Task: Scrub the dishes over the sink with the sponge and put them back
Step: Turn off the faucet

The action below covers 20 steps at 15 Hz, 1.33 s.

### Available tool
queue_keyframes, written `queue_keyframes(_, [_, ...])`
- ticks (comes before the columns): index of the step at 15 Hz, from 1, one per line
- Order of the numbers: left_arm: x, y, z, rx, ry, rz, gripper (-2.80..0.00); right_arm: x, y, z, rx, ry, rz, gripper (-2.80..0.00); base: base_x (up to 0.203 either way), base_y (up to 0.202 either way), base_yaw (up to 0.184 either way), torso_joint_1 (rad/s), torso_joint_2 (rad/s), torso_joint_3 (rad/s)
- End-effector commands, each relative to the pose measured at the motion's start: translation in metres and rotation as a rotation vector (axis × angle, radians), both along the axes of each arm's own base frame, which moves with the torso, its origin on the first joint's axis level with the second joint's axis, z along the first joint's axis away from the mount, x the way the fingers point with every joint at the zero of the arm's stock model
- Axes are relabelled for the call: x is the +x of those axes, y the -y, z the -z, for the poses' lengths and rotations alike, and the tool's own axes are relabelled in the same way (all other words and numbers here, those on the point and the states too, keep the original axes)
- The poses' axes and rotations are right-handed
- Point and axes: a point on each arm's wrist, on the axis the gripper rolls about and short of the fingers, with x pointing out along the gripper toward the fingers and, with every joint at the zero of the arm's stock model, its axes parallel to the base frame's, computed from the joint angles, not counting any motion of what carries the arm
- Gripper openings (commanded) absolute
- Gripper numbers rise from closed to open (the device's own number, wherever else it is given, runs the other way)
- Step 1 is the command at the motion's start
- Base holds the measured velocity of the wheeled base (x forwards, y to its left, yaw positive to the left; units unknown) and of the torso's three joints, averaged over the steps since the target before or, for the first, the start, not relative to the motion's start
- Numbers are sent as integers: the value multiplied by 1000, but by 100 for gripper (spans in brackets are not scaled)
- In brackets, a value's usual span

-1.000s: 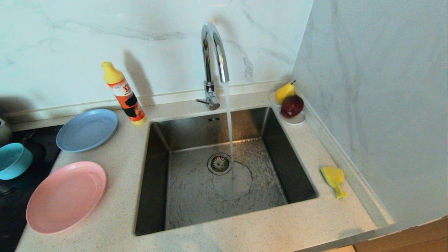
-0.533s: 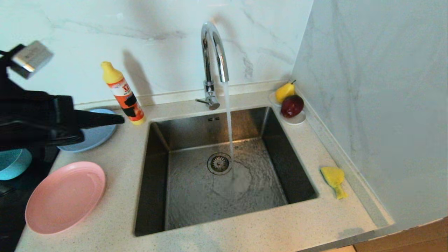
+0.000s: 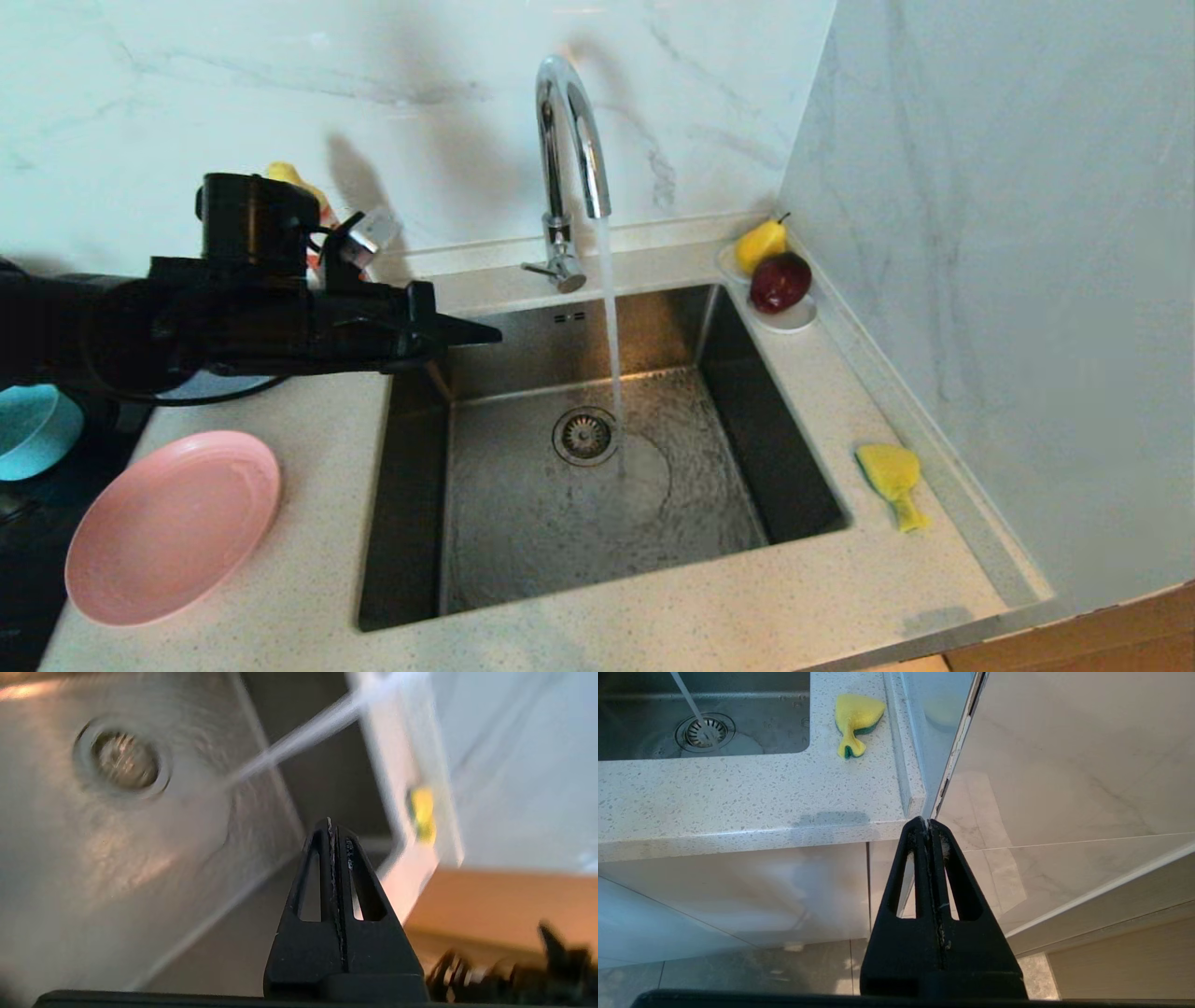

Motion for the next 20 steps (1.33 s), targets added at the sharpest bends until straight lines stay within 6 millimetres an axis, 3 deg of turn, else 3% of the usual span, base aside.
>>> queue_keyframes(1, [28,9,24,-66,-10,-7,-280,0,0,0,0,-1,-1,-280,0,0,0,0,0,0])
queue_keyframes(4, [39,12,35,-79,-23,-9,-280,0,0,0,0,-2,-1,-280,0,0,0,0,0,0])
queue_keyframes(9, [58,15,34,-179,63,-51,-280,0,0,0,0,-2,-1,-280,0,0,0,0,0,0])
queue_keyframes(20, [83,20,37,-187,108,-109,-280,0,0,0,0,-2,-1,-280,0,0,0,0,0,0])
